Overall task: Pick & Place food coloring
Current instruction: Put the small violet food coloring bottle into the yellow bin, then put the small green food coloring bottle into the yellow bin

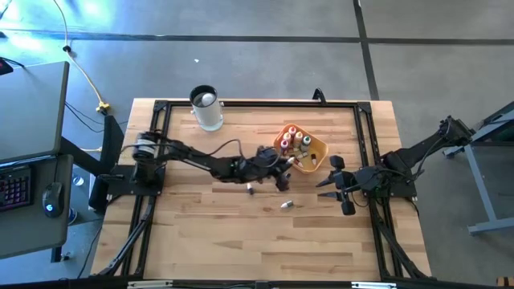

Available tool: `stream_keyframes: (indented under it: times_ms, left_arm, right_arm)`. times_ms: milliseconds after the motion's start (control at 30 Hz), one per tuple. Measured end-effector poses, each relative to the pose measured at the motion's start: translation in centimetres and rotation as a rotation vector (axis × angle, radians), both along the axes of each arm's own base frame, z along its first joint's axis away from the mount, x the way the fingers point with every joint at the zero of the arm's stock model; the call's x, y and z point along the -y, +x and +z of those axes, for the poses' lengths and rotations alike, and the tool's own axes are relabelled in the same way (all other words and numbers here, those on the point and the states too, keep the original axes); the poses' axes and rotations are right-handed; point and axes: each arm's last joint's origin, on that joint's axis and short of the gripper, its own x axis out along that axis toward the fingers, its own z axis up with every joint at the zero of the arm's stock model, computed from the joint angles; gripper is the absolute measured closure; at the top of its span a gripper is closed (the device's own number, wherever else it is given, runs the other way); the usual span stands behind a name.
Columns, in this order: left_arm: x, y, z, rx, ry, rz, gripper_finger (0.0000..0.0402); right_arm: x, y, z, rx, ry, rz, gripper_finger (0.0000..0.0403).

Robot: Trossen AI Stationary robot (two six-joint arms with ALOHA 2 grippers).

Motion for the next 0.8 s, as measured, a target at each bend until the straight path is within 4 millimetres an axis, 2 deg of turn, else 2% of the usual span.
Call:
stream_keyframes:
  times_ms: [100,233,433,567,700,800]
  left_arm:
    - [-0.5,2.1,-0.4,0.003,0.011,0.012,0.0329]
    - [-1.6,4.7,0.3,0.036,0.035,0.027,0.0329]
    - [-2.9,7.4,-0.2,-0.010,0.080,0.042,0.0314]
    - [-3.3,8.4,-0.2,-0.033,0.094,0.041,0.0284]
    - [-3.3,8.8,-2.0,-0.105,0.096,0.042,0.0260]
    - [-3.2,8.9,-1.7,-0.085,0.087,0.044,0.0253]
  right_arm:
    - [0.0,0.0,0.0,0.004,0.001,0.000,0.0274]
    - [0.0,0.0,0.0,0.003,0.000,0.001,0.0274]
    - [0.0,0.0,0.0,0.004,0.000,0.001,0.0274]
    - [0.0,0.0,0.0,0.004,0.000,0.000,0.0274]
    - [0.0,0.0,0.0,0.004,0.000,0.000,0.0274]
    - [0.0,0.0,0.0,0.004,-0.001,0.000,0.0274]
